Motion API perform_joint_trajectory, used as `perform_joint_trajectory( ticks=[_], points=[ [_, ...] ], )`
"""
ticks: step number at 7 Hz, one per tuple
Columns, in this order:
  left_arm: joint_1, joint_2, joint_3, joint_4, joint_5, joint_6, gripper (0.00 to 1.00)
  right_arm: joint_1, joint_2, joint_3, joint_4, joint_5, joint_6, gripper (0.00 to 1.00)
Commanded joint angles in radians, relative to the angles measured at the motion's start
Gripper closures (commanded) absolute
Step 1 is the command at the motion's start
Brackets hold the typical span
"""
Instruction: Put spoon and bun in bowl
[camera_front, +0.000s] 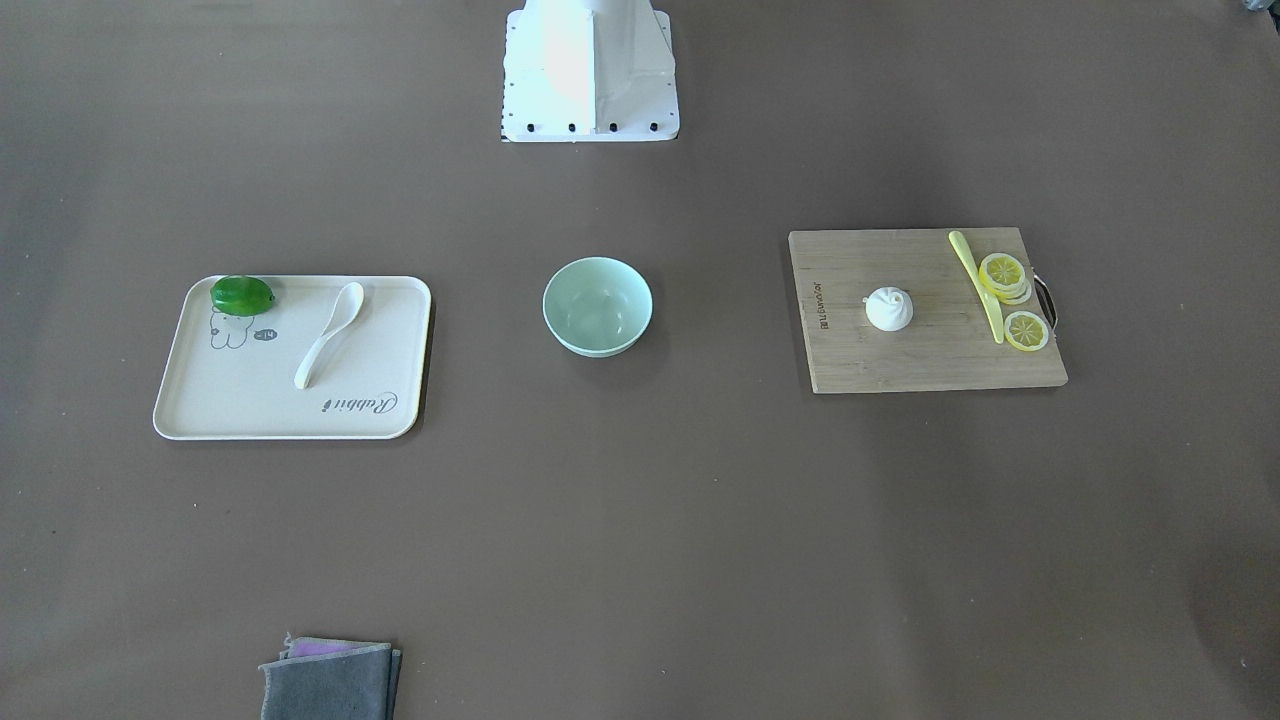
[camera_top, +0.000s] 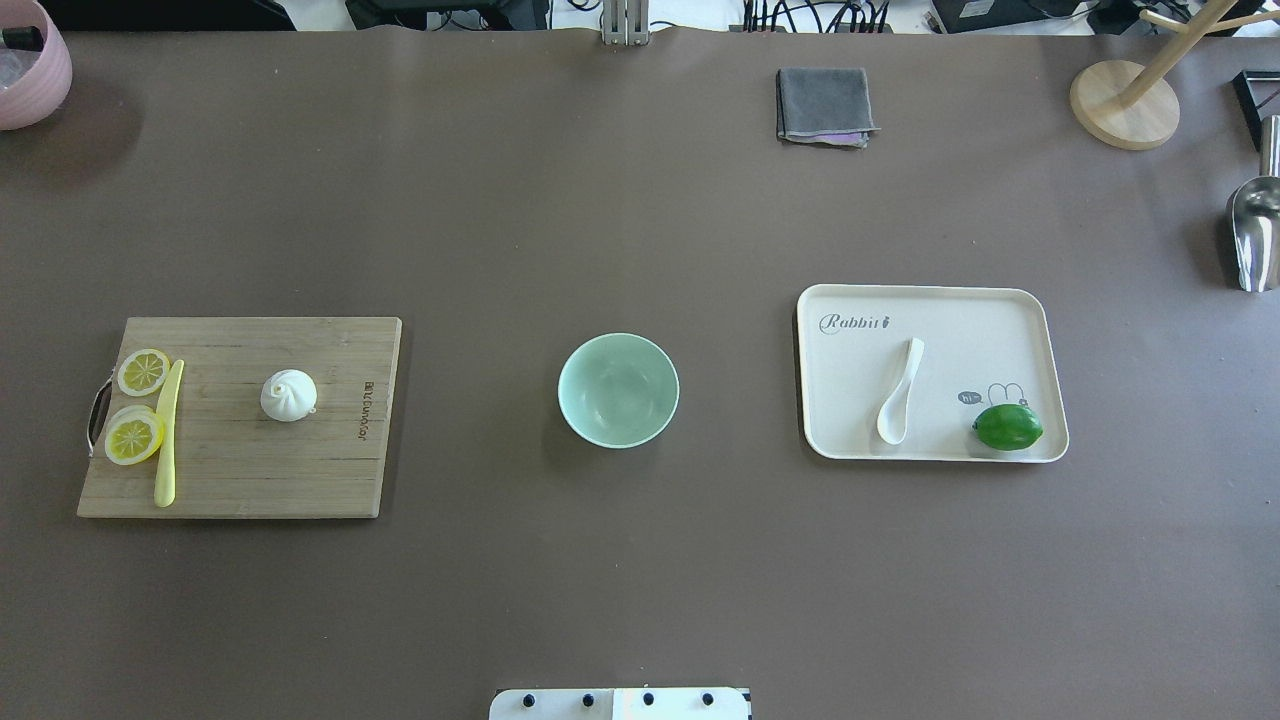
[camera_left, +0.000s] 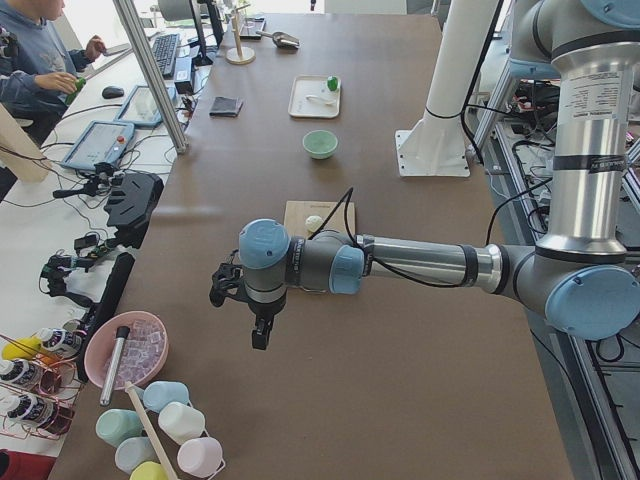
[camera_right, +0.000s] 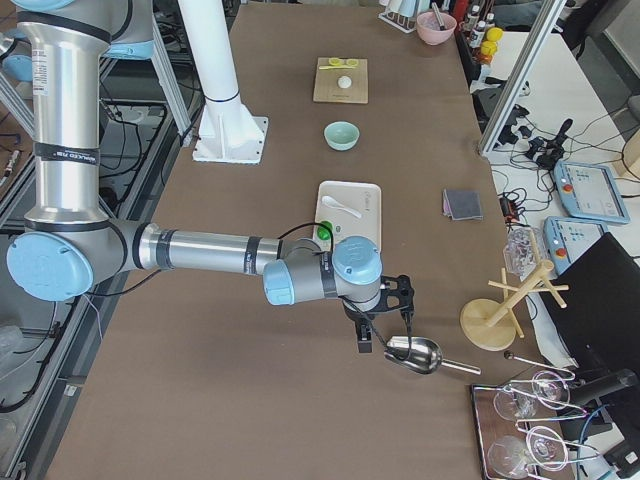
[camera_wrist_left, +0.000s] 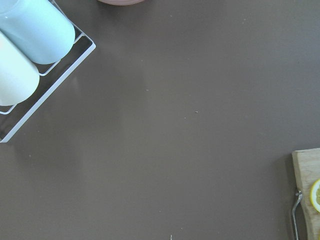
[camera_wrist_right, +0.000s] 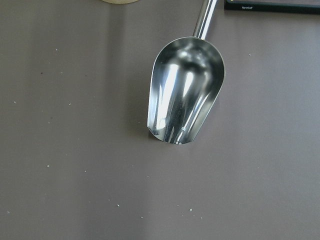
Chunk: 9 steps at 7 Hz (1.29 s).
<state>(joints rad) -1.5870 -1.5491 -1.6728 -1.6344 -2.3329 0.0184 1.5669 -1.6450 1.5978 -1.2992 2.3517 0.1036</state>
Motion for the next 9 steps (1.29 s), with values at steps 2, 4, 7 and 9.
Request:
perform_joint_trajectory(
  ticks=[2,4,7,9],
  points=[
    [0.004,0.006,-0.002,-0.004,0.000,0.005,0.02,-0.001,-0.001,0.001,0.012,0.001,0.002,0.00],
    [0.006,0.006,-0.004,-0.010,0.004,0.006,0.02,-0.001,0.004,0.002,0.021,0.000,-0.002,0.00],
    [0.007,0.015,-0.018,-0.056,-0.002,0.002,0.02,-0.002,-0.001,0.004,0.040,0.021,0.001,0.00],
    [0.009,0.014,-0.027,-0.070,-0.005,0.008,0.02,-0.002,0.008,0.001,0.040,0.037,0.019,0.00]
  ],
)
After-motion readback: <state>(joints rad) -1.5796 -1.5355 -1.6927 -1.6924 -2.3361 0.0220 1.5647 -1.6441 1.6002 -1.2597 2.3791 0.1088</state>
